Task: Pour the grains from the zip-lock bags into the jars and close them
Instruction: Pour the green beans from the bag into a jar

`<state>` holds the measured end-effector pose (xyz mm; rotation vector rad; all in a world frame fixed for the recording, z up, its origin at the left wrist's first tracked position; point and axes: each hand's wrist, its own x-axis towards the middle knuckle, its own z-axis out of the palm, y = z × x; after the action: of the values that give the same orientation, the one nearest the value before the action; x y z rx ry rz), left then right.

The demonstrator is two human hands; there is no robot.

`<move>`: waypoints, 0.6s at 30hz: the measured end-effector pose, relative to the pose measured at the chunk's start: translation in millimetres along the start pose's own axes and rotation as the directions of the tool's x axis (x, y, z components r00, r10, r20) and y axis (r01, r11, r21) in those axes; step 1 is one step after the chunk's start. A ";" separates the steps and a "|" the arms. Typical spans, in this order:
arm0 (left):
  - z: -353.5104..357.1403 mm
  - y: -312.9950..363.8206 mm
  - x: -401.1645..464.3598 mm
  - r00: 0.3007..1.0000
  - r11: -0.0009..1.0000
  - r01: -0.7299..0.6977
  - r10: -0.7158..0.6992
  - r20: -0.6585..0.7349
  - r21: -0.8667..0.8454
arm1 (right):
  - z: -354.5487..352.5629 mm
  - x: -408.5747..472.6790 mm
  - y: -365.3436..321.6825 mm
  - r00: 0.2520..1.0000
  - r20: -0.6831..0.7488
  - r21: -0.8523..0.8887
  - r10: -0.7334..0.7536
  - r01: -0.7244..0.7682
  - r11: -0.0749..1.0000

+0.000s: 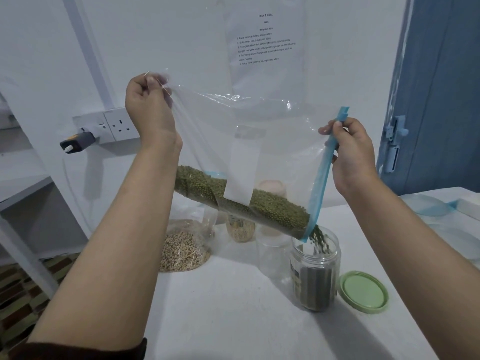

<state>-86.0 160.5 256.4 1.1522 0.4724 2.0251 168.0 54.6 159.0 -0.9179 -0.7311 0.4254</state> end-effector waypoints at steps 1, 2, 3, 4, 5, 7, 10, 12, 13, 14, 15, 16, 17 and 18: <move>0.6 0.0 0.3 1.000 1.000 -0.003 0.003 0.002 -0.001 | 0.0 -0.4 0.3 1.000 0.000 -0.001 0.001 -0.001 1.000; 0.8 0.1 0.2 1.000 1.000 -0.006 0.006 0.005 0.000 | -0.3 -0.7 0.4 1.000 0.000 0.000 0.002 -0.002 1.000; 1.1 -0.1 0.2 1.000 1.000 -0.009 0.009 0.009 0.001 | -0.5 -0.9 0.6 1.000 -0.001 0.003 0.003 -0.003 1.000; 1.2 -0.4 0.3 1.000 1.000 -0.010 0.010 0.012 0.001 | -0.8 -0.9 0.9 1.000 -0.002 0.005 0.003 -0.003 1.000; 1.2 -0.8 0.7 1.000 1.000 -0.010 0.010 0.013 0.000 | -1.0 -0.7 1.1 1.000 -0.003 0.007 0.003 -0.003 1.000; 1.4 -2.0 1.8 1.000 1.000 -0.010 0.010 0.009 -0.001 | -1.4 -0.8 1.3 1.000 -0.002 0.008 0.006 -0.006 1.000; 1.3 -3.8 2.2 1.000 1.000 -0.005 0.005 0.007 -0.004 | -2.3 -1.5 1.8 1.000 -0.001 0.005 0.010 -0.010 1.000; 1.1 -4.3 2.0 1.000 1.000 -0.001 0.001 0.010 -0.011 | -2.8 -2.1 2.7 1.000 0.000 0.007 0.009 -0.009 1.000; 1.3 -4.6 2.1 1.000 1.000 0.000 0.000 0.012 -0.015 | -3.1 -2.0 3.0 1.000 0.000 0.010 0.008 -0.008 1.000; 1.6 -4.4 2.0 1.000 1.000 0.001 -0.001 0.015 -0.017 | -3.1 -2.1 3.3 1.000 -0.001 0.011 0.007 -0.007 1.000; 2.0 -4.0 1.8 1.000 1.000 0.003 -0.002 0.017 -0.017 | -2.9 -2.0 3.5 1.000 -0.003 0.012 0.005 -0.005 1.000; 2.6 -3.8 1.5 1.000 1.000 0.004 -0.004 0.017 -0.016 | -2.9 -2.0 3.5 1.000 -0.006 0.011 0.005 -0.005 1.000; 3.0 -3.7 1.3 1.000 1.000 0.004 -0.004 0.016 -0.013 | -2.8 -2.2 3.4 1.000 -0.008 0.009 0.005 -0.005 1.000; 3.4 -3.4 1.0 1.000 1.000 0.003 -0.003 0.016 -0.010 | -2.8 -2.4 3.3 1.000 -0.010 0.007 0.004 -0.004 1.000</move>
<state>-82.0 163.3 256.6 1.1602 0.4550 2.0116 168.3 53.4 154.2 -0.9146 -0.7185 0.4261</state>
